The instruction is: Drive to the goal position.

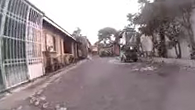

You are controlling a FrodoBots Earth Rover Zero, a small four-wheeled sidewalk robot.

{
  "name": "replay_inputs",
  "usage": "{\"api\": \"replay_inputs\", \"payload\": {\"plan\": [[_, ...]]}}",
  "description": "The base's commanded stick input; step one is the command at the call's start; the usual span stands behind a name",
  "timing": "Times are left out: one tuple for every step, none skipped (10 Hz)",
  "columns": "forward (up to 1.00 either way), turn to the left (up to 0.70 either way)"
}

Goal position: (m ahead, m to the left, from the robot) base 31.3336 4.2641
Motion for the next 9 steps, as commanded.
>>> {"api": "replay_inputs", "payload": {"plan": [[1.0, 0.0], [1.0, 0.0], [1.0, 0.0], [1.0, 0.0], [1.0, 0.0], [1.0, 0.0], [1.0, 0.0], [1.0, -0.01], [1.0, -0.28]]}}
